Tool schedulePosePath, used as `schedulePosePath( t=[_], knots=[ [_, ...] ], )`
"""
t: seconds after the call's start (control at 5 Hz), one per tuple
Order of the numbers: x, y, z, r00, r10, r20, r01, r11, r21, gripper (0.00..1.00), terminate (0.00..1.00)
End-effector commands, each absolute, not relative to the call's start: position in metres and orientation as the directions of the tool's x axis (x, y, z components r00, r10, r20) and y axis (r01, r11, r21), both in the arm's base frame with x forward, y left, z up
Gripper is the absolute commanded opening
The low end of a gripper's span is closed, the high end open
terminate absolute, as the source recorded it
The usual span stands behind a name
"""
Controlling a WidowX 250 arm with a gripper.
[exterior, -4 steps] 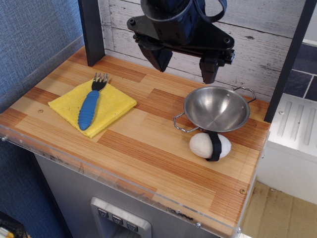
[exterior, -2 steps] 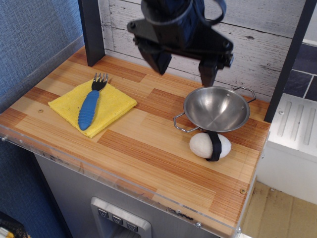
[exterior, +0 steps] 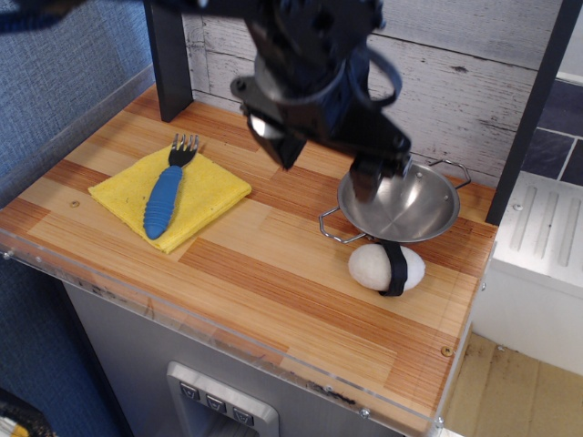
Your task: Put the sushi inside of the silver pan.
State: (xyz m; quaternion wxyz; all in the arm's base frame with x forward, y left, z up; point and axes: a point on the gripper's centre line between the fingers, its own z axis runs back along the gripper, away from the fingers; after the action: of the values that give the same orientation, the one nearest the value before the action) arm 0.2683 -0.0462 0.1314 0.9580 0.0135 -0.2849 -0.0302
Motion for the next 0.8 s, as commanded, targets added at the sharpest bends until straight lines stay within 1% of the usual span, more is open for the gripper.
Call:
schedulePosePath(
  t=[0.0, 0.2, 0.6],
  knots=[
    [0.268, -0.048, 0.100, 0.822, -0.091, 0.562, 0.091, 0.995, 0.029, 1.00, 0.00],
    [0.271, -0.047, 0.082, 0.823, -0.070, 0.563, 0.089, 0.996, -0.007, 1.00, 0.00],
    [0.284, -0.058, 0.053, 0.825, -0.082, 0.559, 0.119, 0.992, -0.031, 1.00, 0.00]
  ],
)
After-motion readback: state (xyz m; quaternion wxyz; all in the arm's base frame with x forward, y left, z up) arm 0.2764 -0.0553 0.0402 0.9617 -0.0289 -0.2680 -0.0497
